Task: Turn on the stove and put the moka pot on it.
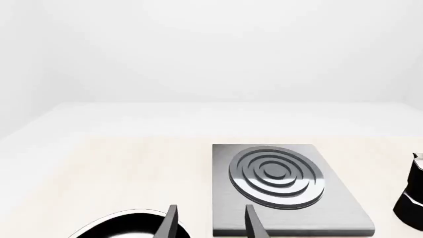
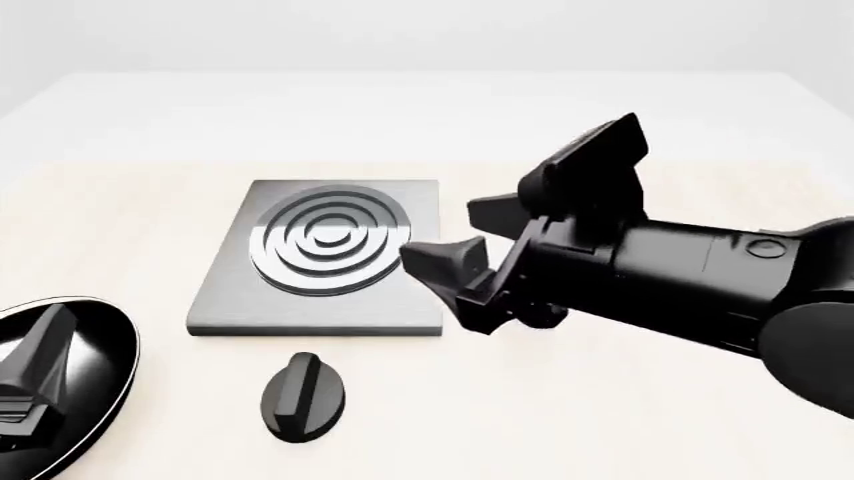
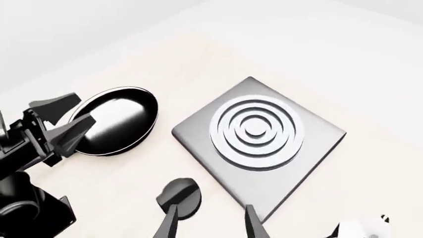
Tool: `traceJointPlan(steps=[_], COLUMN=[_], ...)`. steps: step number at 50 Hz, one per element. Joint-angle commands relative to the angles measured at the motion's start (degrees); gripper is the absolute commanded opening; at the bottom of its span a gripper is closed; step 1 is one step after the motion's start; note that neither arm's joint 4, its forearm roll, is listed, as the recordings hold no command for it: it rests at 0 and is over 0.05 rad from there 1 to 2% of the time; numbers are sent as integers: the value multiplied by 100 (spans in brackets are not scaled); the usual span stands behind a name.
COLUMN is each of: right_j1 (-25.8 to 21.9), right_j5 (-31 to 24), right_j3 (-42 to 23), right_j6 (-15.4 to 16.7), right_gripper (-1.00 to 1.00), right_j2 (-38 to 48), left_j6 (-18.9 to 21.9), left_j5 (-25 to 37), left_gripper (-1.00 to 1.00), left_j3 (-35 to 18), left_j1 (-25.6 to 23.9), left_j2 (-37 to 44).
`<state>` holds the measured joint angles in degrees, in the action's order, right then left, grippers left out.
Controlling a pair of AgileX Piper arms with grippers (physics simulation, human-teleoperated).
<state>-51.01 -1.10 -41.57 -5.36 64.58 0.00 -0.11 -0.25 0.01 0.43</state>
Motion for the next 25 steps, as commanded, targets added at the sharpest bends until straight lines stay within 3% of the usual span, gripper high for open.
traceJointPlan(steps=[1, 16, 25], right_j1=[-155, -591, -563], right_j5=[-188, 400, 634], right_j3=[-497, -512, -518], right_j6=[-135, -94, -29], right_gripper=[100, 100, 100], right_j2=[688, 1253, 1529], left_j6=[-3, 0, 2], left_j5=[0, 0, 0], left_gripper=[100, 100, 100], left_j3=[0, 0, 0], left_j1=[0, -1, -1], left_j2=[-1, 0, 2])
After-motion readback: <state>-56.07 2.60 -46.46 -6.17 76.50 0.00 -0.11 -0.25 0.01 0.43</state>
